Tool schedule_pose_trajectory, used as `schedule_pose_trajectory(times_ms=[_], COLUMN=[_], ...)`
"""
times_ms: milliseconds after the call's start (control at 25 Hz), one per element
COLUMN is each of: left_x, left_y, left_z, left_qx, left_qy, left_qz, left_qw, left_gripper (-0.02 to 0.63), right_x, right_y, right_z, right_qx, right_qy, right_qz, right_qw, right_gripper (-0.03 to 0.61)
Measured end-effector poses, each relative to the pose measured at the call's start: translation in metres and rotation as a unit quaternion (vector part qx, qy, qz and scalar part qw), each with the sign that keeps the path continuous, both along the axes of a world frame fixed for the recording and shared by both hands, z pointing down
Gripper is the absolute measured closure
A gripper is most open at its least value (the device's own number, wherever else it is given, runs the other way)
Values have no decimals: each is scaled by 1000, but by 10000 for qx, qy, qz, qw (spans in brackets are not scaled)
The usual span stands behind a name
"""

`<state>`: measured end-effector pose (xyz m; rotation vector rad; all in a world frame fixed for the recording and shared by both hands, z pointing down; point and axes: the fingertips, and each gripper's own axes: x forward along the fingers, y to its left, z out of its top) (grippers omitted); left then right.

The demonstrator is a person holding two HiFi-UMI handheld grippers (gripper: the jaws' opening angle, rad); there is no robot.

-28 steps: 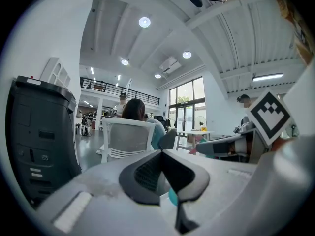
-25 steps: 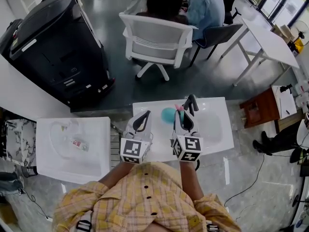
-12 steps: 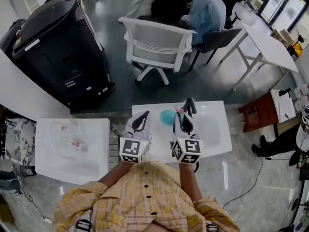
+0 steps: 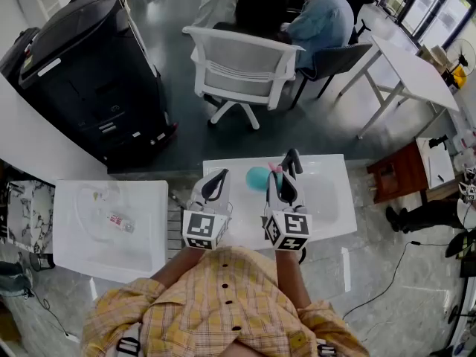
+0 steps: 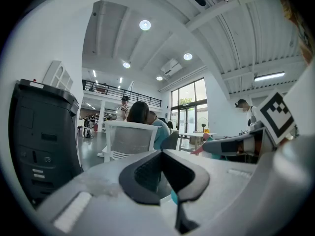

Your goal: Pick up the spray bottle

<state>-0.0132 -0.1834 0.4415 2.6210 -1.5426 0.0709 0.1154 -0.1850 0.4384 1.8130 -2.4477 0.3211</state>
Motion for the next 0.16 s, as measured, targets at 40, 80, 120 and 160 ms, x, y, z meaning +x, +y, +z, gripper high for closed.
schedule_pose_trajectory(times_ms=[40, 80, 120, 160], left_x=[-1, -2, -3, -4], left_y=[-1, -1, -2, -3], left_z=[0, 0, 0, 1], left_qx=[2, 6, 9, 10], left_qy=[0, -1, 0, 0], left_qz=[-8, -16, -24, -32], left_qw=[10000, 10000, 10000, 10000], left_gripper=[615, 615, 615, 615], right_x=[-1, -1, -2, -3], right_y=[-1, -1, -2, -2], right_z=[0, 0, 0, 0], right_qx=[3, 7, 10, 14], right_qy=[3, 8, 12, 17], right_qz=[-2, -5, -8, -11], right_qw=[10000, 10000, 10000, 10000], right_gripper=[512, 512, 512, 512])
